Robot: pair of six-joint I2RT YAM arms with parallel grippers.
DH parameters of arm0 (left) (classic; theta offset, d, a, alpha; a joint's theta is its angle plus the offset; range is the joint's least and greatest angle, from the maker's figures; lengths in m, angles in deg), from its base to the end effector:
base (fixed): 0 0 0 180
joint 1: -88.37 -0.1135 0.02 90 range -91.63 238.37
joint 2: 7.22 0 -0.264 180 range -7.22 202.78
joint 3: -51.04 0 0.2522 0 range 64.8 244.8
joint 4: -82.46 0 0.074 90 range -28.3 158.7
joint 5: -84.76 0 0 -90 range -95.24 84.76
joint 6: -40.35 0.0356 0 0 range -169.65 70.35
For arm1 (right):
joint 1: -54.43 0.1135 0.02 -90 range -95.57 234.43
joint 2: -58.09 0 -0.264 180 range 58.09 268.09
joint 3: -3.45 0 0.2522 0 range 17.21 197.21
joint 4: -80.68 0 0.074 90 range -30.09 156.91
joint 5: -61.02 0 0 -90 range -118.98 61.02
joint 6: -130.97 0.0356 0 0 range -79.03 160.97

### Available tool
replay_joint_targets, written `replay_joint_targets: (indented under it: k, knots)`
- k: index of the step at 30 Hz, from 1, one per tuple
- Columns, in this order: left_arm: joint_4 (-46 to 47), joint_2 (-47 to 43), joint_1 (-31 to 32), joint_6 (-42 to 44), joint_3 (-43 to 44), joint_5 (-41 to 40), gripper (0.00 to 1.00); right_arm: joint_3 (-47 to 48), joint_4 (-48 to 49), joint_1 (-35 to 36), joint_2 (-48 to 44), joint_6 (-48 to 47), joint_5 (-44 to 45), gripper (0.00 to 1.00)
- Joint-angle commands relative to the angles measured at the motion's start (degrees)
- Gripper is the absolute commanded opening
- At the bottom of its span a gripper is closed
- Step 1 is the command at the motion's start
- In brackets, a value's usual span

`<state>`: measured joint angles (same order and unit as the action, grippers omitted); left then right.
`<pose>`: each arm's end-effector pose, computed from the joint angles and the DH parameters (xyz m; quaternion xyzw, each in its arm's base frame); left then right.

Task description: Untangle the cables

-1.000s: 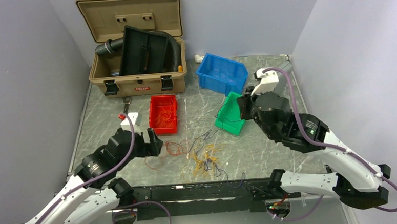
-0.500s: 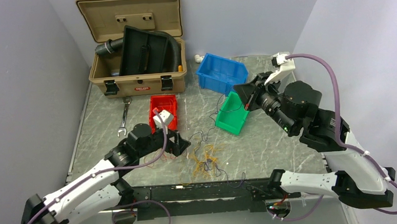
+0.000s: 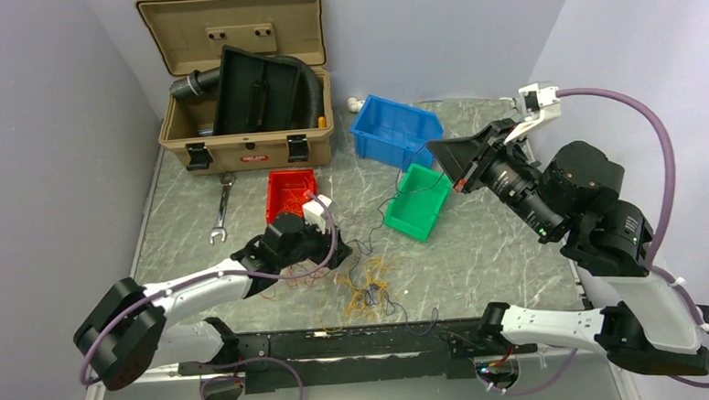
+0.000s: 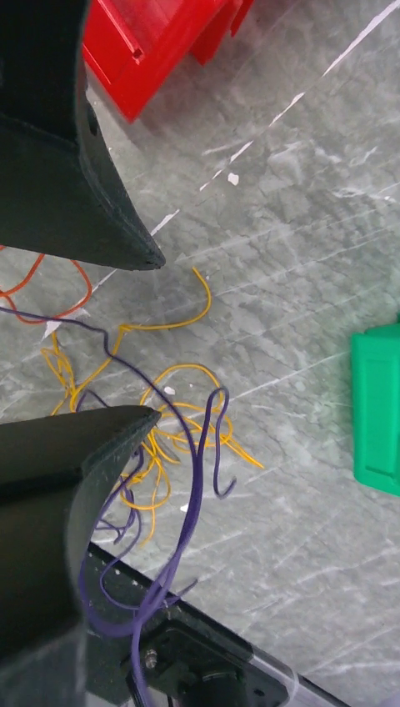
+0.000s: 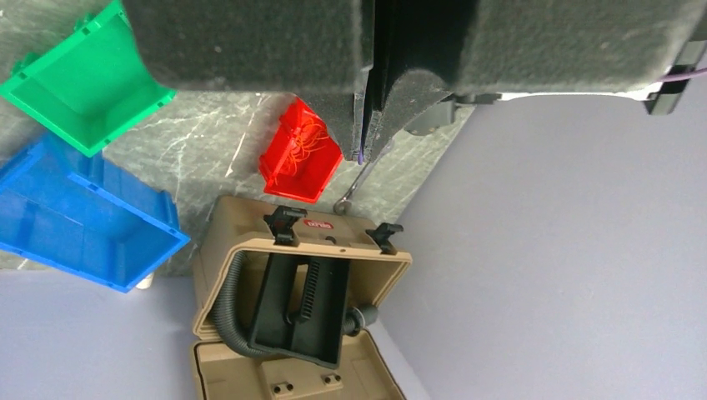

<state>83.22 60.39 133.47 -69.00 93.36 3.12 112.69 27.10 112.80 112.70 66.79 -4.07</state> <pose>0.1706 -0.1785 0.2045 0.2254 0.8091 -0.3395 0.4235 0.0754 0.0938 0.5363 -0.0440 0.6998 0.3550 0.6183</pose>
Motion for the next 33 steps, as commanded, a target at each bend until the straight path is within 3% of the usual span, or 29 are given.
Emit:
replay_joint_targets:
  k: [1,2,4,8,11,14,21,25,30,33]
  knots:
    - [7.9,3.8,0.2,-0.8,-0.2,2.3,0.51,2.9,2.4,0.1,-0.7,0.7,-1.2,0.0]
    - [7.4,4.6,0.2,-0.7,0.1,2.1,0.38,3.3,2.1,0.1,-0.8,0.8,-0.7,0.0]
    - [3.7,5.3,0.2,-1.5,1.3,-1.0,0.0,4.0,0.5,0.1,-1.3,1.0,2.6,0.0]
    - [-6.7,1.1,0.2,-6.9,1.8,-14.2,0.0,3.4,-3.0,0.1,-4.9,1.0,21.1,0.0]
    - [-16.5,-6.3,-0.2,-15.6,-0.8,-25.3,0.0,0.5,-3.9,0.1,-10.0,0.4,35.0,0.0]
    - [-25.0,-15.3,-0.7,-21.7,-4.4,-30.6,0.0,-3.8,-2.4,0.2,-15.2,-2.2,44.0,0.0]
    - [-42.3,-30.1,-1.5,-28.7,-4.9,-37.5,0.0,-6.4,-9.5,0.3,-13.6,0.1,44.0,0.0]
    - [-47.0,-32.8,-1.5,-27.5,-2.4,-38.7,0.0,-7.9,-8.3,0.4,-10.8,-1.1,40.5,0.0]
    - [-56.7,-32.5,-1.5,-33.6,0.8,-43.7,0.0,-8.1,-5.0,0.3,-7.7,-4.7,40.1,0.0]
    - [-57.3,-32.5,-1.5,-30.9,1.9,-42.4,0.0,-8.6,-3.8,0.3,-5.3,-7.3,33.5,0.0]
